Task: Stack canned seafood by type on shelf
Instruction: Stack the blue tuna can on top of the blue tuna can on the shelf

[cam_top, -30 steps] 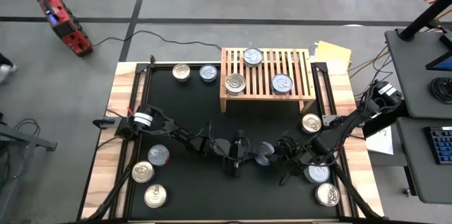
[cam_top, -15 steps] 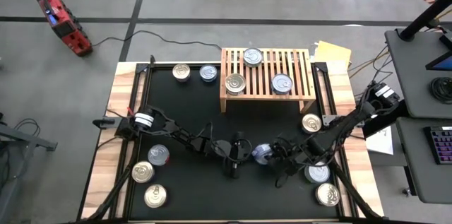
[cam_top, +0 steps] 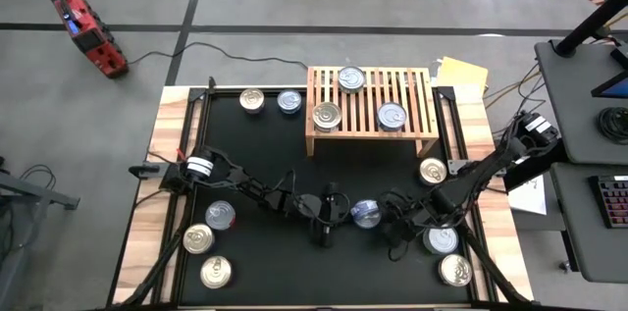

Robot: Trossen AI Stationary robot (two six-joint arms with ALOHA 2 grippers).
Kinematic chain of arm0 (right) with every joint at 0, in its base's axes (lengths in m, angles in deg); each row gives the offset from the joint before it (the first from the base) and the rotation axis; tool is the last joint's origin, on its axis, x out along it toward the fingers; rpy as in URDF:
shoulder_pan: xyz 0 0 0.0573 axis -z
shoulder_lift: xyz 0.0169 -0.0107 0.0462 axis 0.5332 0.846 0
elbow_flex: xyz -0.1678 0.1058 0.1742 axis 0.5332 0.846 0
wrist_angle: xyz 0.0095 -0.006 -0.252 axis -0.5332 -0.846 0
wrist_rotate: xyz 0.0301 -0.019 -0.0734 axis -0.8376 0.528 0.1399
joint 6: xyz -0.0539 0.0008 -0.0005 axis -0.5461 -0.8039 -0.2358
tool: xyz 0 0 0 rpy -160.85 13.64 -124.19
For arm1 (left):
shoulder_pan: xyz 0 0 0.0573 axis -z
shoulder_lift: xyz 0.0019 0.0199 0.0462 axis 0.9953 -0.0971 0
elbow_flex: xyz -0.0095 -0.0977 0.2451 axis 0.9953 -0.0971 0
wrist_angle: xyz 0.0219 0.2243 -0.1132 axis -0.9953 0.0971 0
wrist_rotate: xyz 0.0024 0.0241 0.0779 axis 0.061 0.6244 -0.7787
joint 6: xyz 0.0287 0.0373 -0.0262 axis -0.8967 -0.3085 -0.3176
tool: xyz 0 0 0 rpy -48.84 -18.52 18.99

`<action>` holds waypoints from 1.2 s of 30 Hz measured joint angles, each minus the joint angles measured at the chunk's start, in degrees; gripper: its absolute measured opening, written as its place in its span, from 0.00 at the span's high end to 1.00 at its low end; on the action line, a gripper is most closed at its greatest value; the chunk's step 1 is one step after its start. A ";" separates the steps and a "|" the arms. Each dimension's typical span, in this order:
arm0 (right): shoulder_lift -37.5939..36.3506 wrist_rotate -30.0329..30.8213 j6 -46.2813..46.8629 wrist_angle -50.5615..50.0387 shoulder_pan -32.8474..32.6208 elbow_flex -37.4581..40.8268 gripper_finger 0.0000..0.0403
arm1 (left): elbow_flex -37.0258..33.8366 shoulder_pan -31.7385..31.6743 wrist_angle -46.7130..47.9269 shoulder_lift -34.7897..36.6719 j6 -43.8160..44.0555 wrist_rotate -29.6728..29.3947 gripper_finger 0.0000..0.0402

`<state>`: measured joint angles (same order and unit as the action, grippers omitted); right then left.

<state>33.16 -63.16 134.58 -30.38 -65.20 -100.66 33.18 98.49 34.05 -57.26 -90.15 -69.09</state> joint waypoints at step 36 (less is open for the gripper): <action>-1.90 5.87 -49.21 -16.02 8.06 -19.95 0.28 | 0.06 0.00 0.35 0.11 0.36 0.00 1.00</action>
<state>31.26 -57.30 85.38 -46.40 -57.14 -120.61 33.23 98.49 34.40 -57.15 -89.79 -69.09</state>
